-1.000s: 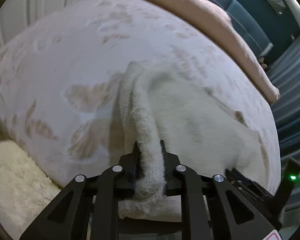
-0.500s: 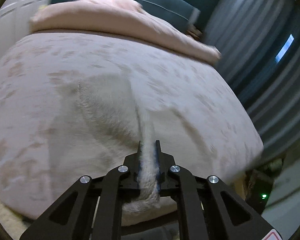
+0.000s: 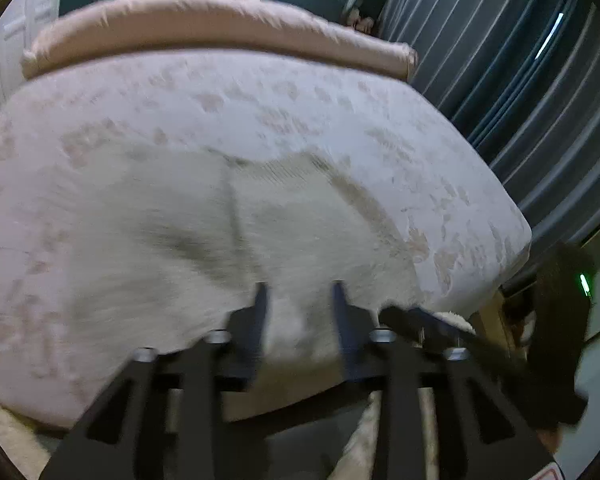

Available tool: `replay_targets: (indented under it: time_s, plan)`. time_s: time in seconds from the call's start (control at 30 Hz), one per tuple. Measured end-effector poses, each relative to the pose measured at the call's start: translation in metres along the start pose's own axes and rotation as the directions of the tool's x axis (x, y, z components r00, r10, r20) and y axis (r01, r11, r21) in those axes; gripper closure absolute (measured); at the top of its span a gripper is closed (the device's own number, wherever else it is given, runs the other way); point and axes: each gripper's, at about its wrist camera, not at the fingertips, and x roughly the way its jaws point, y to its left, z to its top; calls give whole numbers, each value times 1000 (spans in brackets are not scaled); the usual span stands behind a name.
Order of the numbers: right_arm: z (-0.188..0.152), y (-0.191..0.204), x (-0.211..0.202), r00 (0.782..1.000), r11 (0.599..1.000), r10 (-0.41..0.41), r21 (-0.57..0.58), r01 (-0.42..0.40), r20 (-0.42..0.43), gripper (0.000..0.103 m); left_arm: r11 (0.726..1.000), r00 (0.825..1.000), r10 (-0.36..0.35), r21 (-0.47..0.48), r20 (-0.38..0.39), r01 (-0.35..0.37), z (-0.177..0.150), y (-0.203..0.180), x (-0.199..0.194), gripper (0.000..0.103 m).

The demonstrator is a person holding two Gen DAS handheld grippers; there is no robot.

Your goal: Fold small clothes

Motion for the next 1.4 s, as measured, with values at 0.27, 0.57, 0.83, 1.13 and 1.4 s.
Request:
replay_targets:
  time_s: [0.27,0.57,0.83,1.13,1.4]
  plan:
    - [12,63,45,982,989,134,-39,-141,-131,29,986,986,162,-41,-47,-164,-54,53,-27,39]
    - [-4,105,91,957,991,110,-40,-125,-268,29,971,977,196,-124,-89,-206,-83,89,-11,28]
    - [18,151,73,969,968,136,-181,-174,-207,86,961,982,169,-205,-86,-183,-74,112,-4,42]
    - [72,94,-58,978,973,127,-214,-90,166,86,980,995,83,-177,-64,-93,-56,86,-8,47]
    - [42,-39,11,991,991,-130,26,130,-12,84,981,987,115,-145,-116,-131,-54,73,14,47]
